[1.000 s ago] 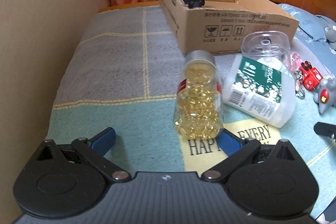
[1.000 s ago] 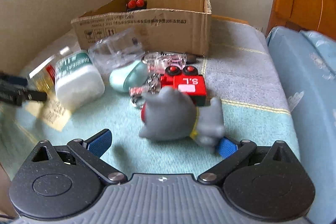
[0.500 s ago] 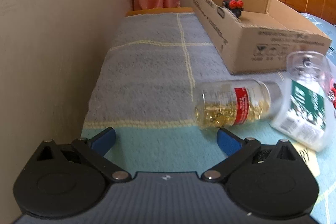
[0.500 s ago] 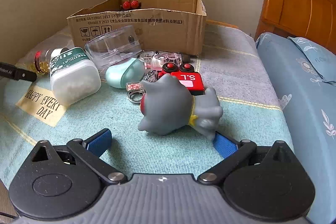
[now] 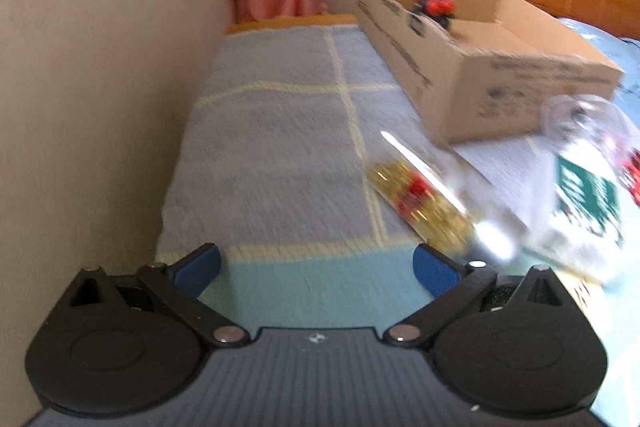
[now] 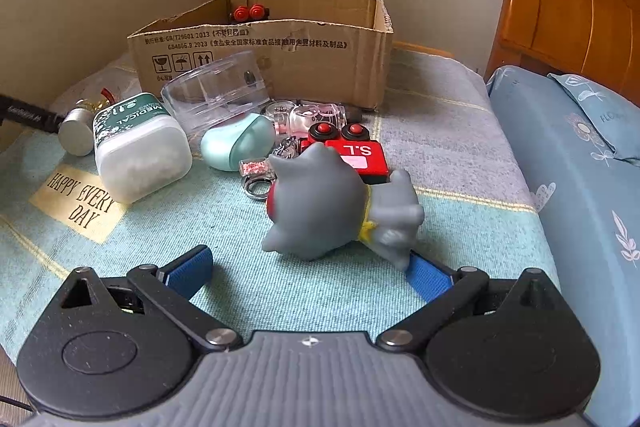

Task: Organize rigid objects
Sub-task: 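Move the left tool back to the capsule bottle while the right tool approaches the grey figure, then grasp the capsule bottle with the left tool while the right tool grasps the grey figure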

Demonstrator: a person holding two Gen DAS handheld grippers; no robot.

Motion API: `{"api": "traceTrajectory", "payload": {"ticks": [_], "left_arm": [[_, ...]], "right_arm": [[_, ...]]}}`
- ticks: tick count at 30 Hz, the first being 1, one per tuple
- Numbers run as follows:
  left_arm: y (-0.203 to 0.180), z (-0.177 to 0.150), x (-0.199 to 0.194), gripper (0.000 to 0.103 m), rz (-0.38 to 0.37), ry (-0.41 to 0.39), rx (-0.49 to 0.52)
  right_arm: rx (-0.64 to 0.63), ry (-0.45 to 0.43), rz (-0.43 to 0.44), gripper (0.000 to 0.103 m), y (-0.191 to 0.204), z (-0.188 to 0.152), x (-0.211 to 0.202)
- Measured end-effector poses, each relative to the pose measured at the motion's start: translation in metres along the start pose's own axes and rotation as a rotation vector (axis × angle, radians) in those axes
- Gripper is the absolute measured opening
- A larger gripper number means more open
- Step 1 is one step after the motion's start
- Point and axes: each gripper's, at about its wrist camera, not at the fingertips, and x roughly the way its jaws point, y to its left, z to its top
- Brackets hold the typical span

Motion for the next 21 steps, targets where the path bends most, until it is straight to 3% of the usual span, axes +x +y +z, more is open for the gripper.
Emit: {"api": "traceTrajectory", "payload": {"ticks": [5,11,15,21], "left_arm": [[-0.009,-0.015,-0.013,0.102,-0.065,-0.008,0.082],[-0.017,-0.012,-0.010,0.102,-0.139,-0.003,0.141],[-0.030,-0.005,-0.006,0.102,-0.125,-0.037,0.226],[-0.033,0.011,0.008,0.102,-0.131,-0.050,0.265]], "right_arm": [[-0.005,-0.007,0.005,0.103,-0.001,0.000,0.001],[-0.007,-0.014,0.007,0.103,-0.001,-0.001,0.001],[-0.008,-0.019,0.009,0.103,-0.001,-0.002,0.001],[-0.010,-0.022,0.010,0.103,-0.001,-0.002,0.001]]}}
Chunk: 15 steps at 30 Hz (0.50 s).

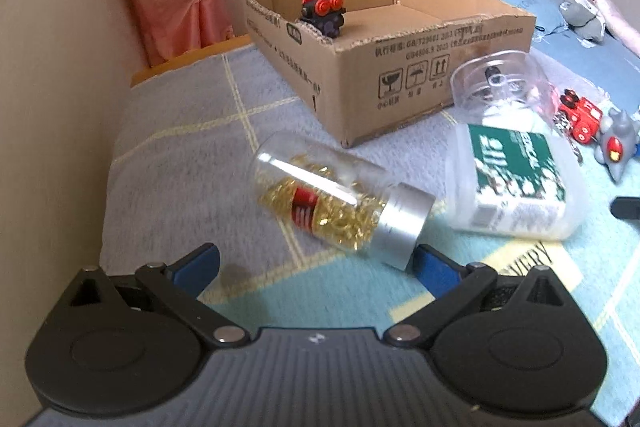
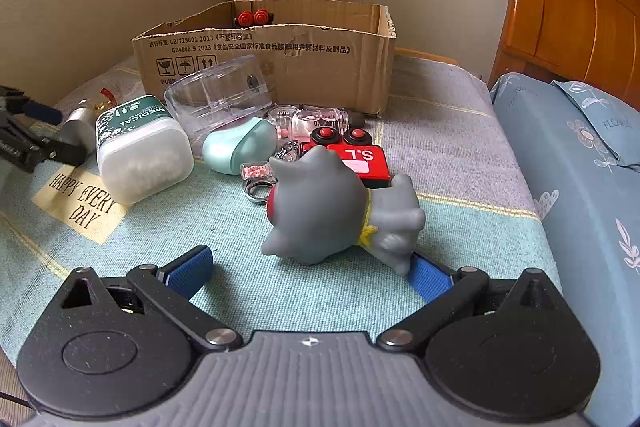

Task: Organize rigid objects
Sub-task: 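Grasp the capsule bottle with the left tool while the right tool grasps the grey figure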

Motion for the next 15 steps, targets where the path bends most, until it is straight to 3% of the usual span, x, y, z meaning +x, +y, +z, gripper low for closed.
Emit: {"api": "traceTrajectory", "payload": {"ticks": [6,15], "left_arm": [[-0.009,0.010,0.002,0.102,0.024,-0.031,0.080],[-0.007,0.019,0.014,0.102,0.009,-0.053,0.097]], "right_arm": [[-0.004,0.001,0.004,0.103,-0.001,0.000,0.000],[0.001,0.027,-0.009,0.103,-0.006,0.010,0.005]]}}
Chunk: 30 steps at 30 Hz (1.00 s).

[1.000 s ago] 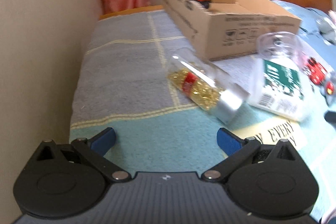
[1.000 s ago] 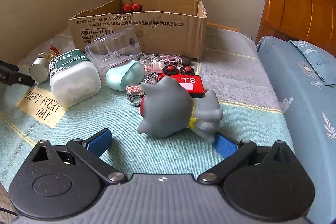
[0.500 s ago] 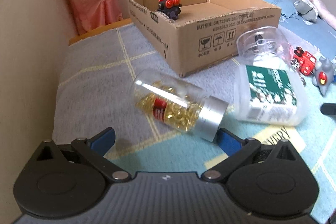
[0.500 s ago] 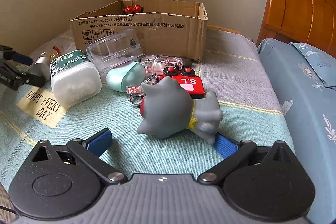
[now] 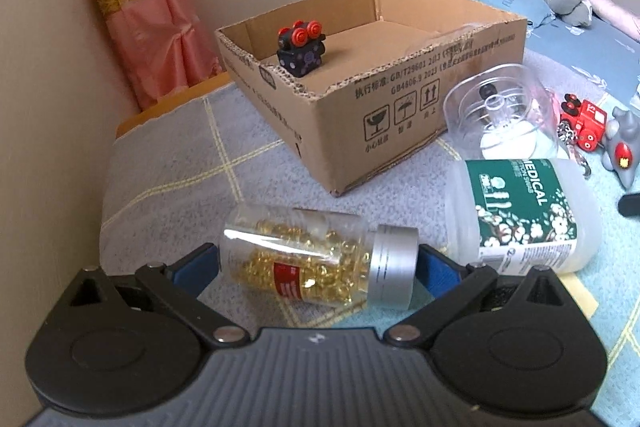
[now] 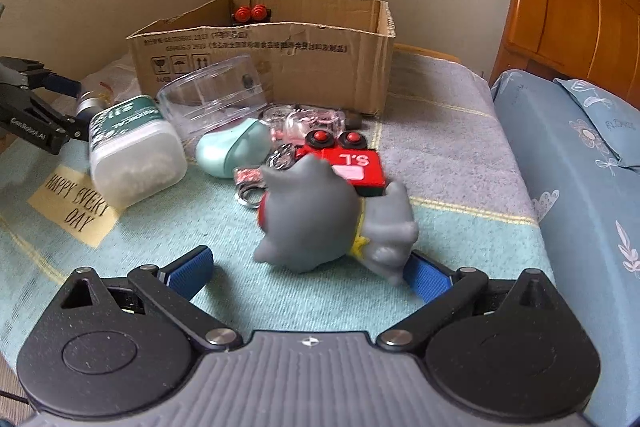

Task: Organize rigid objects
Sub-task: 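Grasp the capsule bottle with the left tool while the right tool grasps the grey figure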

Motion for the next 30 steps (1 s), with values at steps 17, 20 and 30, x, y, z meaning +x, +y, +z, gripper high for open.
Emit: {"api": "traceTrajectory", "payload": {"ticks": [17,20,30], "left_arm": [[0.004,0.006,0.002,0.096,-0.024,0.016,-0.056],[0.004,0.008,-0.003,0.096,-0.024,0.024,-0.067],[-0.001,0.017,-0.027,0.096,-0.030,0.049,-0.073]], "right_arm": [[0.059,0.016,0.000,0.078,-0.012,0.015,0.000],[0.046,0.022,0.002,0.077,-0.012,0.016,-0.001],[-0.012,0.026,0.068,0.077,-0.019,0.029,-0.018]]}}
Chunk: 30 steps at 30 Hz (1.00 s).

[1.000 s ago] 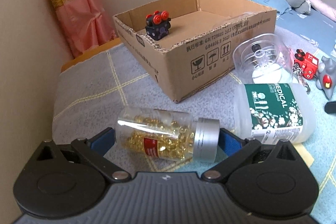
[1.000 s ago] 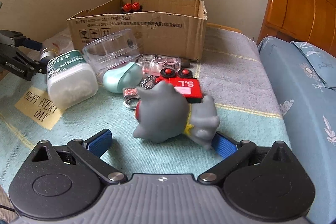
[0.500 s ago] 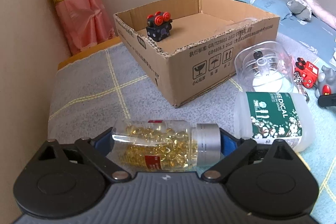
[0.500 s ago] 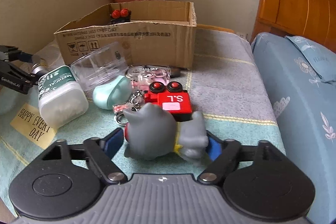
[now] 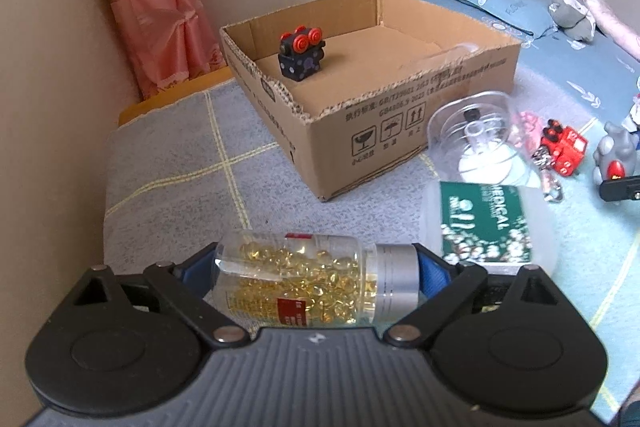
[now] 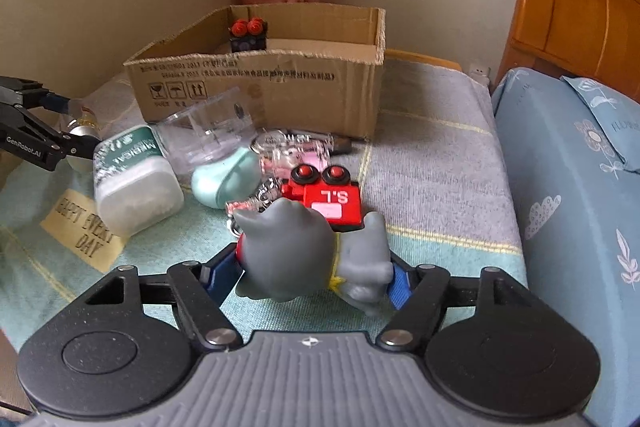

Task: Organize rigid objects
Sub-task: 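Grasp the capsule bottle with the left tool while the right tool grasps the grey figure, then place the capsule bottle in the box with the left tool while the right tool drops the grey figure in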

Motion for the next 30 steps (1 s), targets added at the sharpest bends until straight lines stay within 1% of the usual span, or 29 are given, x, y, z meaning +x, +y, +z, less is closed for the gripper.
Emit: {"api": "traceTrajectory", "payload": {"ticks": [4,9,14,19,24,30], "left_arm": [[-0.004,0.010,-0.017,0.096,-0.003,-0.008,0.007],[-0.009,0.034,-0.036,0.096,-0.016,-0.029,0.021],[-0.019,0.064,-0.039,0.096,-0.023,-0.070,0.028],[-0.026,0.098,-0.026,0.096,-0.015,-0.111,0.041],[-0.026,0.128,-0.004,0.096,-0.010,-0.125,0.035],[-0.025,0.141,0.023,0.096,0.006,-0.111,0.027]], "right_arm": [[-0.055,-0.010,0.026,0.077,0.001,0.011,-0.011],[-0.116,-0.037,0.073,0.077,0.002,0.031,-0.023],[-0.154,-0.088,0.103,0.077,0.000,0.059,-0.033],[-0.174,-0.136,0.111,0.077,-0.004,0.088,-0.034],[-0.187,-0.148,0.098,0.077,-0.008,0.111,-0.026],[-0.182,-0.150,0.089,0.077,-0.014,0.131,-0.017]]}}
